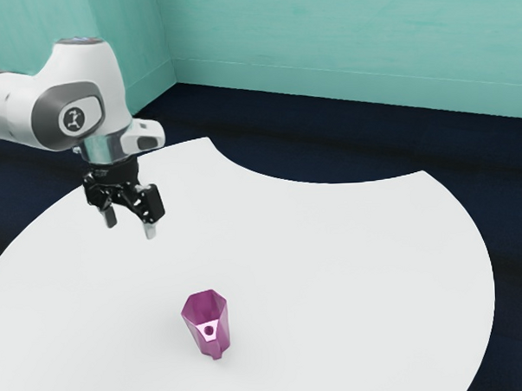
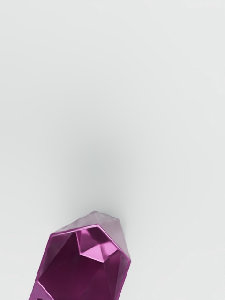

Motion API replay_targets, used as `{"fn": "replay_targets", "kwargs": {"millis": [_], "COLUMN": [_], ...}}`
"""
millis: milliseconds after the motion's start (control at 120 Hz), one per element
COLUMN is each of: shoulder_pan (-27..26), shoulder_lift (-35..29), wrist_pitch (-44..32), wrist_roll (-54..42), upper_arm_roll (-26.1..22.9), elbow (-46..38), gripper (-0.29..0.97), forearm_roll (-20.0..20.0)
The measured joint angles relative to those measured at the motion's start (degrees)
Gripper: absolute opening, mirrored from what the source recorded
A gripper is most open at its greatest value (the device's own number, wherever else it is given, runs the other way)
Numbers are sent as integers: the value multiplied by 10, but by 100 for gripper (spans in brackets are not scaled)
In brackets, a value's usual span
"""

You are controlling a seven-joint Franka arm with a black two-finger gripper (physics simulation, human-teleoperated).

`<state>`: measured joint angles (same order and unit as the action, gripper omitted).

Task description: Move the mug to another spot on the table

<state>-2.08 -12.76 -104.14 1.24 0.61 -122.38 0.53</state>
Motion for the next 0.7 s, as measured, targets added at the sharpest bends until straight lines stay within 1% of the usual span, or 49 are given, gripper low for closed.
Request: {"fn": "replay_targets", "kwargs": {"millis": [142,250,367,533,600,700], "shoulder_pan": [0,-4,-8,-3,-2,0], "shoulder_lift": [11,24,33,27,23,20], "wrist_pitch": [-96,-168,-239,-351,-386,-421], "wrist_roll": [16,37,65,127,152,185], "upper_arm_roll": [1,-5,-26,-85,-105,-112], "elbow": [-67,-112,-150,-233,-245,-252], "gripper": [68,68,68,68,68,68], "forearm_roll": [-42,-59,-66,-70,-71,-71]}}
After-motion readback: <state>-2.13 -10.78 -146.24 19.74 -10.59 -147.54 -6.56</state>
